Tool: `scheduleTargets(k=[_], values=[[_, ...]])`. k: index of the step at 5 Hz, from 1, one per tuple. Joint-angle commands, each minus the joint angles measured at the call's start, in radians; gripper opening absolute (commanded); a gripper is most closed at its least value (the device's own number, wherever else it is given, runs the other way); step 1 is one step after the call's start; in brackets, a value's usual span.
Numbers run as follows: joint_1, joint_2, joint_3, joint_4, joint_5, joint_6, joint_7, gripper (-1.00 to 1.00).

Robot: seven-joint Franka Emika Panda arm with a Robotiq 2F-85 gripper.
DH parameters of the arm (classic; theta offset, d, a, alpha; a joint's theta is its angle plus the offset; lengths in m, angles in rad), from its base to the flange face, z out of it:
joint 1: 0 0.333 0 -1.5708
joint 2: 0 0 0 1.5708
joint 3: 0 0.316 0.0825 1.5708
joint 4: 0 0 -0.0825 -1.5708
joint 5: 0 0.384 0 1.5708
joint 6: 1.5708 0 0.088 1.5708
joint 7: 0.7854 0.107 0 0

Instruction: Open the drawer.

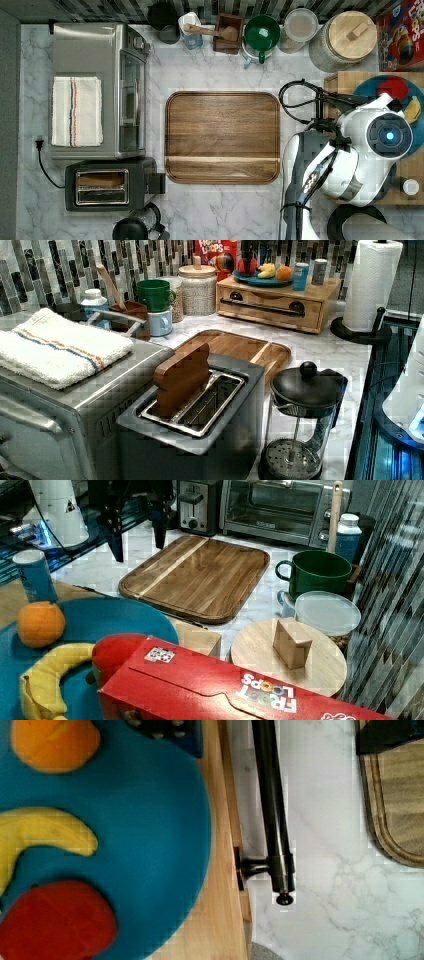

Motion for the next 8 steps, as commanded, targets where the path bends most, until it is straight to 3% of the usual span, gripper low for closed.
scheduleTargets(k=[1, 3, 4, 5, 6, 7, 8], values=[[0.03, 0.071, 0.032, -0.079, 0.041, 0.133, -0.042, 1.0], [0.025, 0.092, 0.033, -0.155, 0.011, 0.238, 0.021, 1.0], [0.07, 0.122, -0.013, -0.175, -0.013, 0.28, 0.059, 1.0], [0.082, 0.163, -0.024, -0.177, -0.103, 0.335, 0.146, 1.0], [0.086, 0.22, -0.034, -0.143, -0.131, 0.39, 0.176, 1.0], [0.046, 0.262, 0.019, -0.063, -0.062, 0.301, 0.101, 1.0], [0.042, 0.262, 0.053, -0.032, -0.005, 0.227, 0.076, 1.0]])
